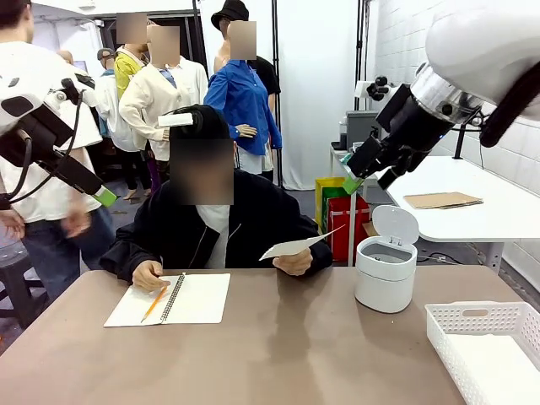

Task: Sort the paper based on its condition.
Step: If a person hands you a paper, place it in the Organizing basket , and if it's crumpled, put it in the Trash can.

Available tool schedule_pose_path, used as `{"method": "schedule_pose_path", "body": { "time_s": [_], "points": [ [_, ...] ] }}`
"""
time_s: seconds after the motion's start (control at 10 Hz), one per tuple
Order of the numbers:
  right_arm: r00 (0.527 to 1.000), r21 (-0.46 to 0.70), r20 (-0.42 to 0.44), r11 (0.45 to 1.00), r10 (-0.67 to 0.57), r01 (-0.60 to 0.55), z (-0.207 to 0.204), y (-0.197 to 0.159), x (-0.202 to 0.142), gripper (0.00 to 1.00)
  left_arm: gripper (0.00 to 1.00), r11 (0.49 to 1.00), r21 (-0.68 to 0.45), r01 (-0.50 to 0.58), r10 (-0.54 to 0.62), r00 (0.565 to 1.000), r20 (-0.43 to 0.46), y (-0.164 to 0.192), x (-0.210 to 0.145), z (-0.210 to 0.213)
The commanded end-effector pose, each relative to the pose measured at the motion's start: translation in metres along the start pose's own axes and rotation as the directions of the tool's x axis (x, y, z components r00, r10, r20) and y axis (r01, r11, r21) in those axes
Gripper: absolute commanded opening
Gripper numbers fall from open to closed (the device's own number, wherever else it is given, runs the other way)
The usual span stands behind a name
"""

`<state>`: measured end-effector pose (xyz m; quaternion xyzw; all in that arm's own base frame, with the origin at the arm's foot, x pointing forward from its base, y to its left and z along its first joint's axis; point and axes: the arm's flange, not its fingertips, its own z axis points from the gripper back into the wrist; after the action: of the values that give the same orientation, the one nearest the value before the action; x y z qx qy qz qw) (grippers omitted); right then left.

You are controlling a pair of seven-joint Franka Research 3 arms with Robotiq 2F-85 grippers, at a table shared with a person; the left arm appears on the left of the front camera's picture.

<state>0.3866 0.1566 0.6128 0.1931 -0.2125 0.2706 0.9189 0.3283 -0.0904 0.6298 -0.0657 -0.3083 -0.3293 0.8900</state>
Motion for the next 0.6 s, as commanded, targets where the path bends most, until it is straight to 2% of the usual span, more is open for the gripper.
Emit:
{"method": "schedule_pose_path", "body": {
  "time_s": [0.0,0.2,0.4,0.5],
  "points": [
    [0.983,0.051,-0.084,0.985,-0.163,0.167,-0.005,-0.013,0.025,1.0,1.0,1.0,0.004,-0.002,0.002,1.0,0.0,0.0,0.0,0.001],
    [0.918,0.092,-0.198,0.926,-0.344,0.366,-0.027,-0.032,0.039,1.0,1.0,1.0,0.004,-0.002,0.002,1.0,0.0,0.0,0.0,0.001],
    [0.818,0.195,-0.327,0.813,-0.474,0.549,-0.051,-0.052,0.05,1.0,1.0,1.0,0.004,-0.002,0.002,1.0,0.0,0.0,0.0,0.001],
    [0.776,0.24,-0.358,0.752,-0.519,0.614,-0.062,-0.058,0.048,1.0,1.0,1.0,0.004,-0.002,0.002,1.0,0.0,0.0,0.0,0.001]
  ]
}}
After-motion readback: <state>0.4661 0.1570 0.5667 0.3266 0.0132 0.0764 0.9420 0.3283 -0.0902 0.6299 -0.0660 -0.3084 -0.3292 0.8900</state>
